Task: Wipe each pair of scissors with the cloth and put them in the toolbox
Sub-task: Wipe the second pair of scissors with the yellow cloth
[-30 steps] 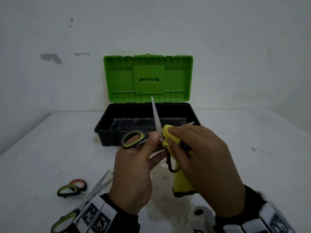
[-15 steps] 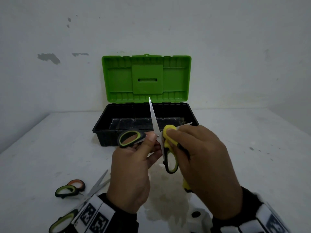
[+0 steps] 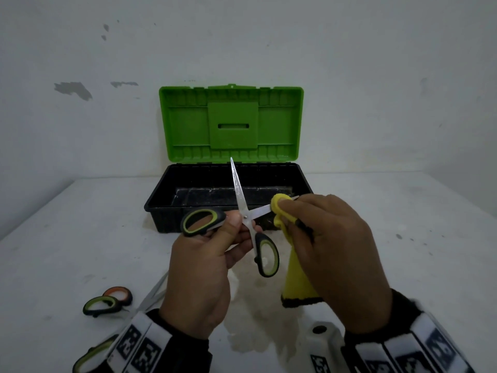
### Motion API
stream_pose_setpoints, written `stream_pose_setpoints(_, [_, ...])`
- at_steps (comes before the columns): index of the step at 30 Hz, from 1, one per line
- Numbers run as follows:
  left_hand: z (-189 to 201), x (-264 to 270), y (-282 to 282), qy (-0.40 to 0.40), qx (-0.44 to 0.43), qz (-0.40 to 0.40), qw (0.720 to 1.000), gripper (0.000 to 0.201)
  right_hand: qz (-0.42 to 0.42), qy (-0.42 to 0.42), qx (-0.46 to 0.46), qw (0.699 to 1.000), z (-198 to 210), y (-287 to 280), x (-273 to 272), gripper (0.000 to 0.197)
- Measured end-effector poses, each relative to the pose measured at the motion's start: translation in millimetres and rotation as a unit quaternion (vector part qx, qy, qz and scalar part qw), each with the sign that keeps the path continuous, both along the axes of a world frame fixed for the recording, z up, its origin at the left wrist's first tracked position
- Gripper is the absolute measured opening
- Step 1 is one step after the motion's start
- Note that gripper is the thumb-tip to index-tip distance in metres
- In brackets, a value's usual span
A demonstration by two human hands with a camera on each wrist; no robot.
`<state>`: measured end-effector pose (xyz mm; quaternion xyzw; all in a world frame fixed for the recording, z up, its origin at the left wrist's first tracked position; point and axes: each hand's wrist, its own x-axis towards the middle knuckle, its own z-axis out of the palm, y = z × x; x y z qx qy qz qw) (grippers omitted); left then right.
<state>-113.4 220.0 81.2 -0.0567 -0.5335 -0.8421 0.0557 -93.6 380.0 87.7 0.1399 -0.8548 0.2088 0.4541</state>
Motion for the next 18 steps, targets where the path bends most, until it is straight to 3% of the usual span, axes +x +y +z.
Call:
stream_pose_setpoints(11, [3, -1, -2, 0.007, 0.013, 0.005, 1.000, 0.021, 0.004, 0.002, -0.025, 1.000, 4, -2, 0, 0.021])
stream_pose_setpoints(18, [5, -1, -6, -0.001, 0.025, -0.006, 1.000, 0.017, 0.011, -0.002, -0.026, 1.000, 4, 4, -2, 0.029])
